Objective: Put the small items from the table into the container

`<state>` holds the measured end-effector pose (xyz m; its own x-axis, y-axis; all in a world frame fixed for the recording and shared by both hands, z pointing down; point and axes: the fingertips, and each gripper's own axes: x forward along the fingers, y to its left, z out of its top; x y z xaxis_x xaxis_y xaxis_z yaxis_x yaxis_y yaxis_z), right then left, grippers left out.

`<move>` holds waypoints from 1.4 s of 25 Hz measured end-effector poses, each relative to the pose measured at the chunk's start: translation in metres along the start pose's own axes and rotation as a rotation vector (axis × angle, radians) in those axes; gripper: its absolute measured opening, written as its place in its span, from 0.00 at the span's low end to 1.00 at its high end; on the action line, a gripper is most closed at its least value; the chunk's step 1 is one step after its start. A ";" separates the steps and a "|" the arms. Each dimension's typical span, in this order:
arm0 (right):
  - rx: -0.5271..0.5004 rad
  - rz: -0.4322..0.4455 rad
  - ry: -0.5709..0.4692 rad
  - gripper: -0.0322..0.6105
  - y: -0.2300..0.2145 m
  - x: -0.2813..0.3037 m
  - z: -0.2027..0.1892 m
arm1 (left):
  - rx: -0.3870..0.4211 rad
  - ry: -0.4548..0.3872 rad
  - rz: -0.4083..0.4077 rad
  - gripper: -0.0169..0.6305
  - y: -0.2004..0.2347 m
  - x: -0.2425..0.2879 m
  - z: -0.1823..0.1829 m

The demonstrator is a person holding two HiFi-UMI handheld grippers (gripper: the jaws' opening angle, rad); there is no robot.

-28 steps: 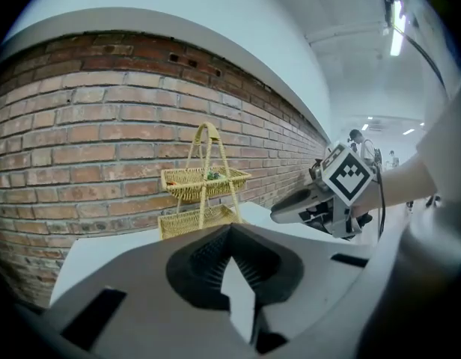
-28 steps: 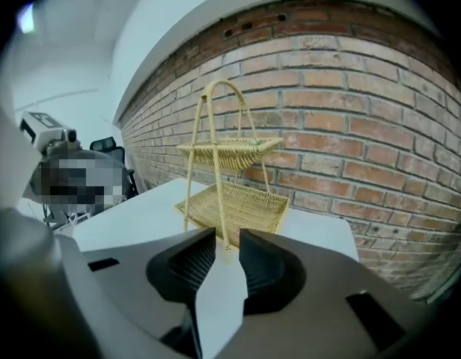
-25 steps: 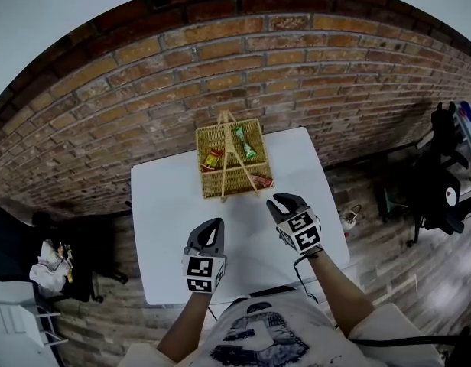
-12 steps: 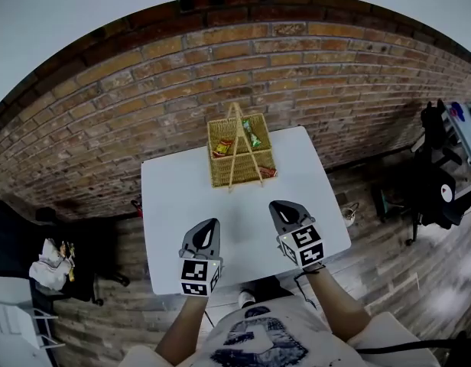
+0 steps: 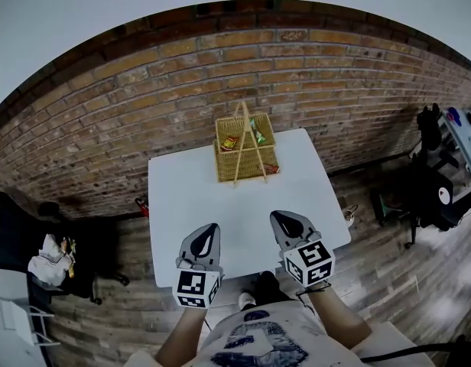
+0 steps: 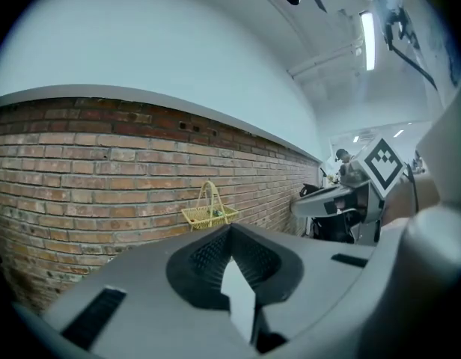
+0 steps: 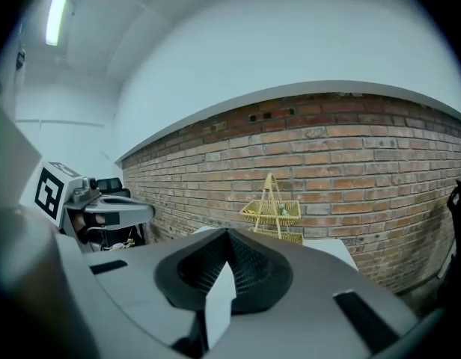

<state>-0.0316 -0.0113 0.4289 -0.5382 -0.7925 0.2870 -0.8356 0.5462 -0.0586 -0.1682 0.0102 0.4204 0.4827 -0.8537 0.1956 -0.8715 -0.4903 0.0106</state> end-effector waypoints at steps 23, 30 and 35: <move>0.019 -0.045 -0.053 0.08 0.017 -0.041 0.008 | 0.006 -0.019 -0.019 0.10 -0.022 -0.025 0.005; 0.019 -0.041 -0.054 0.08 0.016 -0.038 0.009 | 0.001 -0.024 -0.011 0.10 -0.020 -0.024 0.005; 0.020 -0.038 -0.054 0.08 0.015 -0.038 0.011 | -0.001 -0.023 -0.013 0.10 -0.020 -0.022 0.007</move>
<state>-0.0249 0.0239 0.4066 -0.5110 -0.8261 0.2377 -0.8571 0.5107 -0.0679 -0.1602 0.0375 0.4093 0.4959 -0.8511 0.1723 -0.8652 -0.5012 0.0140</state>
